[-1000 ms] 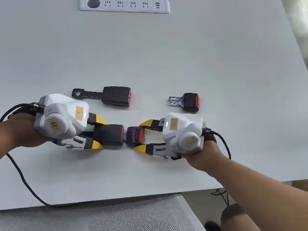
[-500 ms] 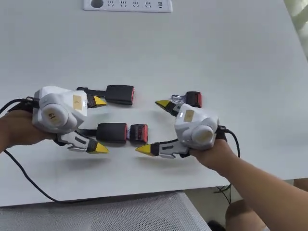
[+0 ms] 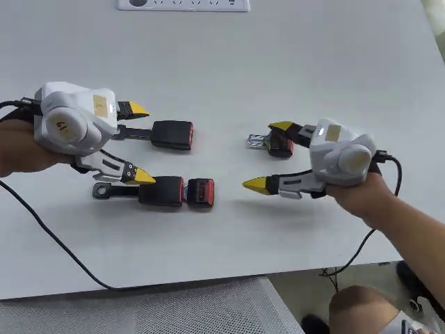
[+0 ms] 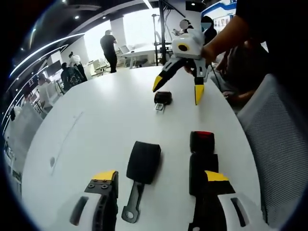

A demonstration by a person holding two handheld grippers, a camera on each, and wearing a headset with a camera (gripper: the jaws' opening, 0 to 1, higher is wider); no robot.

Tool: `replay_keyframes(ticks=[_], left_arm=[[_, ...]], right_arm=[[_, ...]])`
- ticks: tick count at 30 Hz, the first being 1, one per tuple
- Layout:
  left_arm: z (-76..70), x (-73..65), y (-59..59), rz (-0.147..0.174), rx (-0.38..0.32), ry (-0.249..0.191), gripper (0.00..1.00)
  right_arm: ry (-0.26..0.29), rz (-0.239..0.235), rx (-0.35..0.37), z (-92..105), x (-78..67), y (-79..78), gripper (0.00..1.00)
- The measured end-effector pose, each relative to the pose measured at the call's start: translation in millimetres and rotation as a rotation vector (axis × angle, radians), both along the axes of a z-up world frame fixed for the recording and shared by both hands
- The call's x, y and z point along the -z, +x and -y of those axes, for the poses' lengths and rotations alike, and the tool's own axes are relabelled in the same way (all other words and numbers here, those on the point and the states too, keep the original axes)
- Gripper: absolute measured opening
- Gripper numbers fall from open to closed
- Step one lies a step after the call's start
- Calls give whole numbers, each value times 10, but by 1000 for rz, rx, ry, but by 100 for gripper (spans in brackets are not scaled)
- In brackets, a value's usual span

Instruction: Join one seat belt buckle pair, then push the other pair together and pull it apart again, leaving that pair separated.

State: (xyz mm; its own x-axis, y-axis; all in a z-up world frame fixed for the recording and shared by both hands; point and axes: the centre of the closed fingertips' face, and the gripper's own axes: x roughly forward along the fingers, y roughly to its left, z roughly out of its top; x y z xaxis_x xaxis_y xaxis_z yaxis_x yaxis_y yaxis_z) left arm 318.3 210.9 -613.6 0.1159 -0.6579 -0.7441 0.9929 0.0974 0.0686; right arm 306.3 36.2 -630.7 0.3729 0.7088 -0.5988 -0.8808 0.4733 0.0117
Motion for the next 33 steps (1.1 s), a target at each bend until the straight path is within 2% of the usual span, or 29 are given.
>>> replay_keyframes(ticks=[2,4,5,9,12,16,19,24,26,27,29,30,33], left_arm=[[2,27,71,9,5,11,72],[8,53,120,15,9,19,69],[19,69,154,11,9,19,69],[48,186,240,-13,0,30,69],[56,306,249,-31,17,61,68],[107,373,275,-44,30,62,67],[118,433,265,-62,40,67,66],[133,495,268,-72,55,73,62],[135,519,264,-82,57,79,59],[137,521,264,-77,64,82,57],[124,528,326,-33,78,105,47],[143,512,323,-55,65,87,46],[147,516,316,-60,76,89,44]], right_arm=[[-2,-23,5,101,5,30,76],[-17,-20,0,175,14,57,76],[-33,-25,-7,227,32,71,76],[-33,-69,-13,340,78,127,75],[-40,-84,-17,393,129,178,73],[-69,-115,-60,426,232,167,71],[-65,-148,-74,416,285,148,70],[-78,-163,-117,392,328,112,67],[-72,-144,-129,365,313,141,65],[-73,-146,-130,373,303,139,64],[-78,-145,-144,371,298,135,63],[-83,-144,-153,370,298,126,62],[-95,-139,-191,360,300,100,55]])
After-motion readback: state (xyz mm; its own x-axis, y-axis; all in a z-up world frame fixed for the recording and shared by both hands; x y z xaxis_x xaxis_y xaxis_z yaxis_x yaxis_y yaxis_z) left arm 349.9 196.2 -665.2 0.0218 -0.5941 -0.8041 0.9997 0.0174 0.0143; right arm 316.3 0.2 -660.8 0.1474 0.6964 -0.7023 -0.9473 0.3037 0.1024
